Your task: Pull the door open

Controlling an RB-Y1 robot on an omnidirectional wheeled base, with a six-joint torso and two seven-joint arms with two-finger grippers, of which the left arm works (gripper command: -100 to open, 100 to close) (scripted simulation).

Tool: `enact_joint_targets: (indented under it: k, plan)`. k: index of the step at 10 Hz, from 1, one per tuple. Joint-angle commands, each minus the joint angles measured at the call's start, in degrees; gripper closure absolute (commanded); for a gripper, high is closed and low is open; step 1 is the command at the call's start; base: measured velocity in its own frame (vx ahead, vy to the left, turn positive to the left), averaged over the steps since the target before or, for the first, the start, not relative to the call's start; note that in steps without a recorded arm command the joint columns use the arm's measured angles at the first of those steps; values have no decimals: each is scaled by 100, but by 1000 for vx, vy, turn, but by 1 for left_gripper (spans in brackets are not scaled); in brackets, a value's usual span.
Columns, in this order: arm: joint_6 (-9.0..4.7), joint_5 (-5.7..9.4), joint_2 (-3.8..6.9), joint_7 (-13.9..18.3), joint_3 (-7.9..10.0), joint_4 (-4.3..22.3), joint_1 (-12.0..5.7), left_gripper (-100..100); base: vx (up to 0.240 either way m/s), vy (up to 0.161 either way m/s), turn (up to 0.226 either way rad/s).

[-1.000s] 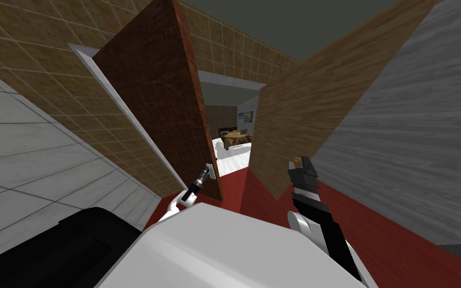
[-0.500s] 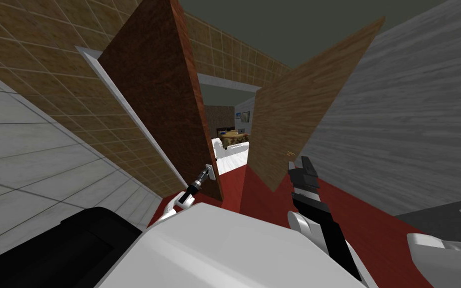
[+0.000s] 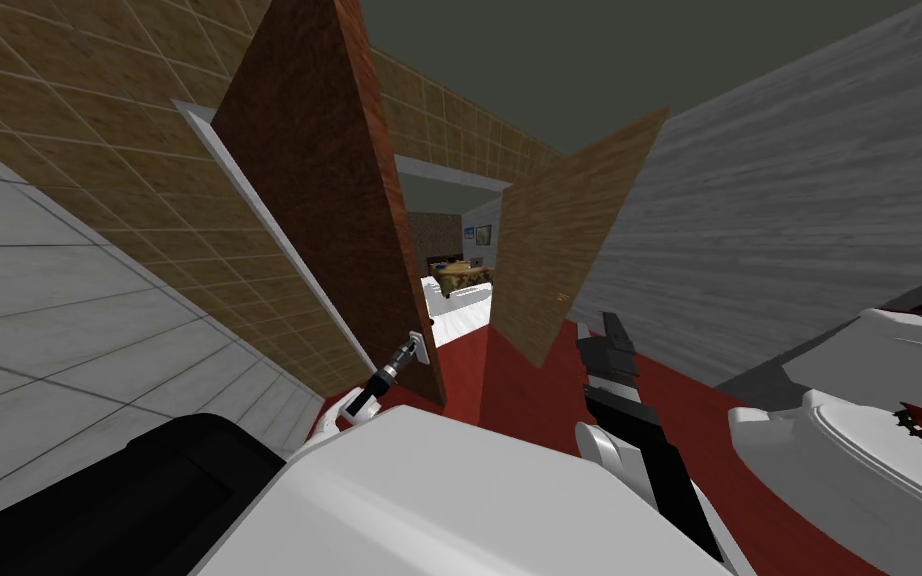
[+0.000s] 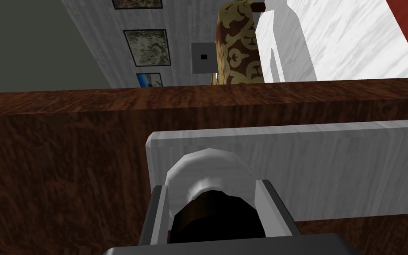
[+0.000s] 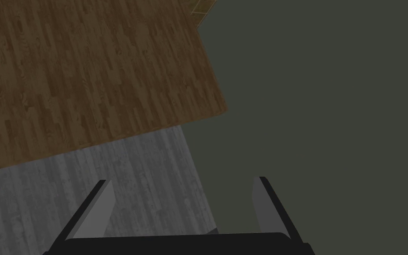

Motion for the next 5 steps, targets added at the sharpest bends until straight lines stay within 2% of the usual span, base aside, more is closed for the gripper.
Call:
enact_joint_targets:
  k: [1,2,3,4,5]
  plan:
    - [-115,4,86,62,-17,-12,58,100,-163,93,-76]
    - [-74,-3,47,40,-33,5,42,100,-75,33,-16]
    - [-237,-3,143,104,-70,41,127,100,-150,63,-135]
    - [-285,-1,174,122,-76,50,148,100,-208,97,-162]
    - [-390,3,241,162,-89,70,195,100,-190,88,-144]
